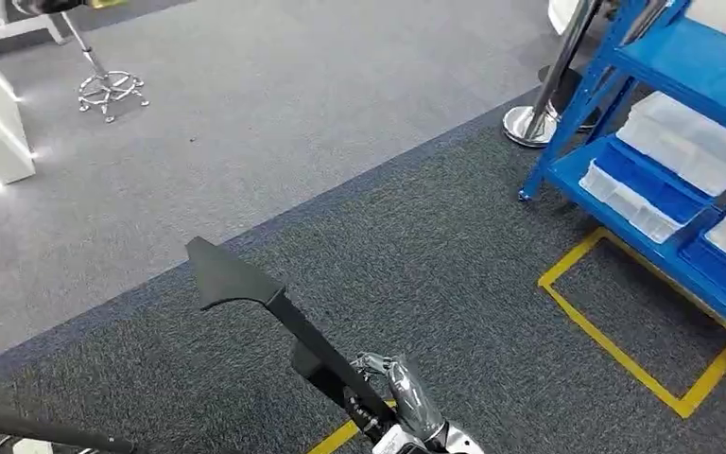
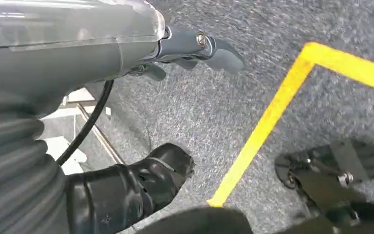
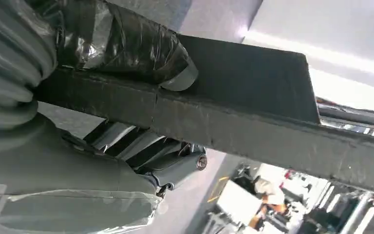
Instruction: Take the parts from the cabinet and place them on the table.
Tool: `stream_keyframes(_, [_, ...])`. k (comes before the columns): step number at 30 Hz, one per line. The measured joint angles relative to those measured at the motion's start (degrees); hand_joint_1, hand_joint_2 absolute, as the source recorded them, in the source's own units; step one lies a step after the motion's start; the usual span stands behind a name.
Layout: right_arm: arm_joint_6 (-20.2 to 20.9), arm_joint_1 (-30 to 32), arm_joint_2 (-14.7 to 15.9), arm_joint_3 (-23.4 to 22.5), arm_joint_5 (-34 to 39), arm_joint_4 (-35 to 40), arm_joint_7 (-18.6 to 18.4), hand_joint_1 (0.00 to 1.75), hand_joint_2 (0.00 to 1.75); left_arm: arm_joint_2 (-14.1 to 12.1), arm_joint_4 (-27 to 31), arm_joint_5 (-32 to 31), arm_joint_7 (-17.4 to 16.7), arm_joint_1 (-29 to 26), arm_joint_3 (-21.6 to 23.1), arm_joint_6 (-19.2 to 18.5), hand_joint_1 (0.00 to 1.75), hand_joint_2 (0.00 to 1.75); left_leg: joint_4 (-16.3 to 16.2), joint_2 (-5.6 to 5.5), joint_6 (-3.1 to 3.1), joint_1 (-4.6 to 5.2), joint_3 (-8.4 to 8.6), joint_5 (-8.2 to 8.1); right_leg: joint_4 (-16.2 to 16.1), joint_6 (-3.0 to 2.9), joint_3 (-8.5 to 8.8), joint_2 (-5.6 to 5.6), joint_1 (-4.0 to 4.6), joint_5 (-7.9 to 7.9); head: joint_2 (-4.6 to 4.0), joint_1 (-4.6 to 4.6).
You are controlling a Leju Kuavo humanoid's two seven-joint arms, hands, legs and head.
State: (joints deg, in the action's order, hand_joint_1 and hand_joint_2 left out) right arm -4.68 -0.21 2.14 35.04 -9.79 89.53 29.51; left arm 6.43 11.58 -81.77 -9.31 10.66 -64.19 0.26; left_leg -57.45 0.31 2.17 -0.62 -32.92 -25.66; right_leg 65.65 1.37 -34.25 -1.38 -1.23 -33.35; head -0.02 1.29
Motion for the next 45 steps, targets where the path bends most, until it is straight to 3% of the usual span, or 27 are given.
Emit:
stream_keyframes(2, [0.0,0.2,0.1,0.0,-0.1,0.0,0.0,1.68,1.75,0.0,0.0,0.1,0.2,0.2,0.0,-0.1,0.0,1.75,-0.1,-1.25,0.17,0.17,-0.13,0.02,8.4,0.06,-4.35,1.03,0.08,-3.31,0.0,0.0])
stream_keyframes(3, [0.0,0.2,0.2,0.0,-0.2,0.0,-0.1,1.68,1.75,0.0,0.0,0.1,0.4,0.2,0.0,-0.2,0.0,1.75,-0.1,-1.95,0.2,0.26,-0.12,-0.01,10.5,0.06,-5.66,1.15,0.1,-3.24,0.0,0.0])
stream_keyframes(4, [0.0,0.2,0.2,0.0,-0.2,0.0,-0.1,1.68,1.75,0.0,0.0,0.2,0.4,0.1,0.0,-0.2,0.0,1.75,-0.3,-2.67,0.23,0.32,-0.08,-0.04,9.7,-0.06,-5.57,1.19,0.1,-1.66,0.0,0.0])
stream_keyframes(6, [0.0,0.2,0.3,0.0,-0.3,0.0,-0.1,1.68,1.75,0.0,0.0,0.3,0.5,0.1,0.0,-0.3,0.0,1.75,-0.6,-4.18,0.05,0.39,0.01,-0.2,1.6,-0.63,-2.28,1.94,0.12,3.9,0.0,0.02])
stream_keyframes(7, [0.0,0.1,0.3,0.0,-0.4,0.0,-0.1,1.68,1.75,0.0,0.0,0.4,0.6,0.1,0.0,-0.3,0.0,1.75,-0.8,-4.83,-0.07,0.39,-0.01,-0.32,-3.1,-1.08,-0.26,3.58,0.25,6.31,0.0,0.0])
stream_keyframes(8, [0.0,0.0,0.3,0.0,-0.4,-0.1,-0.1,1.68,1.75,0.1,0.0,0.5,0.7,0.1,0.0,-0.4,0.0,1.75,-1.0,-5.26,-0.29,0.5,-0.28,-0.47,-5.1,-1.55,0.55,6.05,0.17,5.74,0.0,-0.04])
stream_keyframes(10, [0.1,-0.1,0.3,0.0,-0.4,-0.1,-0.1,1.68,1.75,0.0,0.0,0.7,0.8,0.1,0.0,-0.5,0.0,1.75,-1.1,-6.24,-1.03,0.06,-0.82,-0.34,-5.9,-1.31,0.6,5.09,0.52,5.91,0.0,-0.04])
stream_keyframes(12, [0.2,-0.5,0.3,0.0,-0.4,0.0,-0.1,1.68,1.75,0.0,0.0,0.8,0.8,-0.2,0.0,-0.5,0.0,1.75,-0.7,-7.27,-1.92,0.03,-0.98,-0.16,-6.3,-1.75,0.85,4.22,0.59,6.05,0.0,-0.02])
stream_keyframes(13, [0.2,-0.6,0.2,0.0,-0.4,0.0,-0.1,1.68,1.75,-0.3,0.0,0.8,0.8,-0.2,0.0,-0.5,0.0,1.75,-1.2,-6.62,-2.02,-0.06,-0.9,-0.48,-7.0,-2.14,1.33,3.39,-0.21,6.39,0.0,0.0])
stream_keyframes(15, [0.2,-0.8,0.1,0.0,-0.4,0.0,-0.1,1.68,1.75,-0.3,0.0,0.9,0.9,-0.1,0.0,-0.5,0.0,1.75,-6.4,-2.19,-2.74,0.05,-3.42,-3.77,-7.4,-2.73,1.81,1.97,0.0,6.35,0.0,-0.48])
stream_keyframes(17, [0.6,-0.9,0.2,0.0,-0.4,-0.2,0.0,1.68,1.75,-0.3,0.0,1.2,1.0,0.0,-0.1,-0.4,0.0,1.75,-15.2,-1.11,-3.4,-0.28,-7.95,-7.61,-7.4,-2.86,1.82,0.34,0.1,6.17,0.0,-0.46])
stream_keyframes(18, [0.8,-1.0,0.1,0.0,-0.4,-0.4,0.0,1.68,1.75,-0.3,0.0,1.2,1.0,-0.1,-0.1,-0.4,0.0,1.75,-17.7,-0.96,-3.67,-0.43,-9.23,-8.06,-7.3,-2.86,1.81,-0.33,0.12,6.09,0.0,-0.5])
stream_keyframes(19, [1.1,-1.2,0.1,0.0,-0.4,-0.6,0.0,1.68,1.75,-0.3,0.0,1.3,1.0,-0.2,-0.1,-0.4,0.0,1.75,-17.5,-0.8,-3.86,-0.58,-9.23,-7.13,-7.2,-2.75,1.85,-0.94,0.1,5.96,0.0,-0.48])
stream_keyframes(21, [1.2,-1.7,-0.2,0.0,-0.4,-0.9,0.1,1.68,1.75,-0.5,0.0,1.6,1.0,-0.4,-0.2,-0.2,0.0,1.75,-9.5,-0.14,-3.93,-0.72,-5.14,-2.31,-7.0,-2.39,2.03,-2.12,-0.06,5.6,0.0,-0.48])
stream_keyframes(22, [1.3,-2.1,-0.3,0.0,-0.4,-1.0,0.1,1.68,1.75,-0.6,0.0,1.7,1.0,-0.3,-0.3,-0.1,0.0,1.75,-4.1,1.05,-3.77,-0.71,-2.23,0.0,-6.9,-2.15,2.24,-2.71,-0.06,5.37,0.0,-0.5])
stream_keyframes(23, [1.5,-2.5,-0.4,0.0,-0.4,-1.2,0.3,1.68,1.75,-0.7,0.0,1.9,1.0,-0.3,-0.3,0.0,0.0,1.75,-1.0,3.54,-3.47,-0.5,-0.92,-0.23,-6.8,-1.86,2.36,-3.06,0.18,5.19,0.0,-0.48])
stream_keyframes(28, [2.0,-3.8,-1.0,0.0,-0.3,-1.9,0.5,1.68,1.75,-0.8,0.0,2.2,1.0,-0.5,-0.7,0.2,0.0,1.75,-0.3,0.73,-1.16,-0.25,-0.88,0.56,-6.9,-0.18,2.53,-4.76,0.41,4.82,0.02,-0.42])
stream_keyframes(30, [2.1,-4.2,-1.1,0.0,-0.2,-2.1,0.7,1.68,1.75,-0.8,0.0,2.3,1.1,-0.4,-0.7,0.2,0.0,1.75,0.0,-0.08,-0.49,-0.32,-0.92,0.82,-2.6,0.0,0.84,-0.56,0.0,1.67,0.0,-0.35])
stream_keyframes(32, [2.2,-4.3,-1.0,0.0,-0.2,-2.5,0.8,1.68,1.75,-0.8,0.0,2.5,1.1,-0.2,-0.9,0.3,0.0,1.75,-0.1,-1.29,-0.17,-0.15,-1.01,0.77,6.7,-0.02,-3.59,1.0,0.05,-2.53,0.02,-0.33])
stream_keyframes(33, [2.3,-4.3,-1.0,0.0,-0.2,-2.8,0.9,1.68,1.75,-0.8,0.0,2.6,1.1,-0.2,-1.1,0.3,0.0,1.75,-0.1,-1.92,-0.15,-0.06,-1.06,0.76,9.9,-0.05,-5.31,1.16,0.07,-3.27,0.02,-0.33])
stream_keyframes(34, [2.4,-4.4,-1.1,0.0,-0.1,-3.1,0.9,1.68,1.75,-0.8,0.0,2.9,1.1,-0.3,-1.4,0.3,0.0,1.75,-0.3,-2.63,-0.15,0.01,-1.05,0.75,10.5,-0.13,-5.85,1.17,0.07,-2.55,0.0,-0.33])
stream_keyframes(36, [2.7,-4.9,-1.2,0.1,0.1,-3.7,1.0,1.68,1.75,-0.8,0.0,3.2,1.3,-0.5,-1.7,0.3,0.0,1.75,-0.6,-4.15,-0.24,0.03,-1.04,0.69,4.3,-0.53,-3.27,1.47,0.07,2.08,0.02,-0.33])
stream_keyframes(37, [3.0,-5.3,-1.4,0.2,0.3,-4.0,1.1,1.68,1.75,-0.8,0.0,3.5,1.6,-0.6,-1.9,0.4,0.0,1.75,-0.8,-4.89,-0.39,0.03,-1.04,0.59,-1.0,-0.86,-0.8,2.34,0.07,4.91,0.0,-0.33])
stream_keyframes(39, [3.3,-6.2,-2.0,0.5,0.5,-4.7,1.2,1.68,1.75,-0.8,0.0,3.9,2.0,-0.7,-2.2,0.4,0.0,1.75,-1.3,-5.73,-0.92,0.3,-1.51,0.41,-5.9,-1.29,1.24,6.0,0.02,5.21,0.02,-0.37])
stream_keyframes(42, [3.4,-7.5,-3.3,1.6,0.7,-5.8,1.3,1.68,1.75,-0.9,0.0,4.2,2.0,-1.3,-2.9,0.4,0.0,1.75,-0.8,-7.28,-2.17,-0.34,-1.84,0.9,-5.9,-1.59,1.16,4.37,0.64,5.44,0.0,-0.33])
stream_keyframes(43, [3.4,-7.9,-3.7,1.9,0.7,-6.1,1.3,1.68,1.75,-1.1,0.0,4.2,2.0,-1.5,-3.1,0.5,0.0,1.75,-0.8,-7.41,-2.55,-0.21,-2.09,0.88,-6.7,-2.14,1.65,3.71,-0.08,5.84,0.0,-0.37])
stream_keyframes(45, [3.4,-8.5,-4.4,2.3,0.8,-6.5,1.4,1.68,1.75,-1.2,0.0,4.2,2.0,-1.7,-3.1,0.6,0.0,1.75,-3.9,-2.5,-2.82,-0.02,-3.31,-1.14,-7.2,-2.83,2.16,2.32,-0.03,6.03,0.0,-0.79])
